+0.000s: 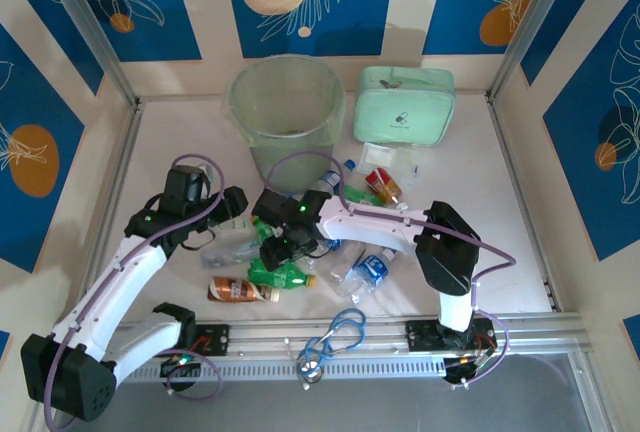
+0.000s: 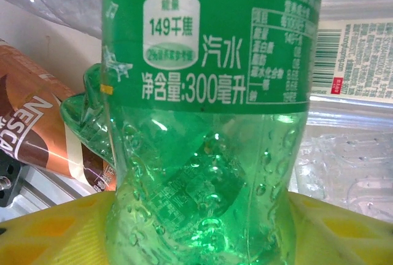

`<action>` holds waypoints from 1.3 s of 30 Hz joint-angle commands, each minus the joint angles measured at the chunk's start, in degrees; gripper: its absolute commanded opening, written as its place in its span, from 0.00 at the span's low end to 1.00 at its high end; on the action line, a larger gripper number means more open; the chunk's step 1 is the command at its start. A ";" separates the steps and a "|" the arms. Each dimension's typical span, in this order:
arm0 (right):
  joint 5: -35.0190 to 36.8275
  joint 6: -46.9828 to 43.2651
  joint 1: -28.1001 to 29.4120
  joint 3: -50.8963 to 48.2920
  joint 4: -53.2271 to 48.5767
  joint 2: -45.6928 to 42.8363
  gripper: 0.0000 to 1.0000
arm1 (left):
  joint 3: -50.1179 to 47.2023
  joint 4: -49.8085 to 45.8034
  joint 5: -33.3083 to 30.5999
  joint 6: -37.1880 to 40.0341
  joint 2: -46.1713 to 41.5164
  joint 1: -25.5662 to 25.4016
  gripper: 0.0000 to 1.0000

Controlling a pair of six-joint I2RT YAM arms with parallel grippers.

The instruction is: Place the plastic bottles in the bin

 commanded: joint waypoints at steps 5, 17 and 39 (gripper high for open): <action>2.30 -0.41 0.75 -0.05 1.34 -6.78 0.60 | 3.77 -1.46 5.74 -2.00 -1.76 1.51 0.75; 1.84 -3.53 0.74 2.17 5.58 -15.57 0.58 | 9.81 1.90 18.14 -6.20 -2.10 1.76 0.76; 1.42 -3.94 2.14 3.20 7.77 -16.43 0.56 | 10.45 3.30 19.59 -10.52 0.27 3.55 0.58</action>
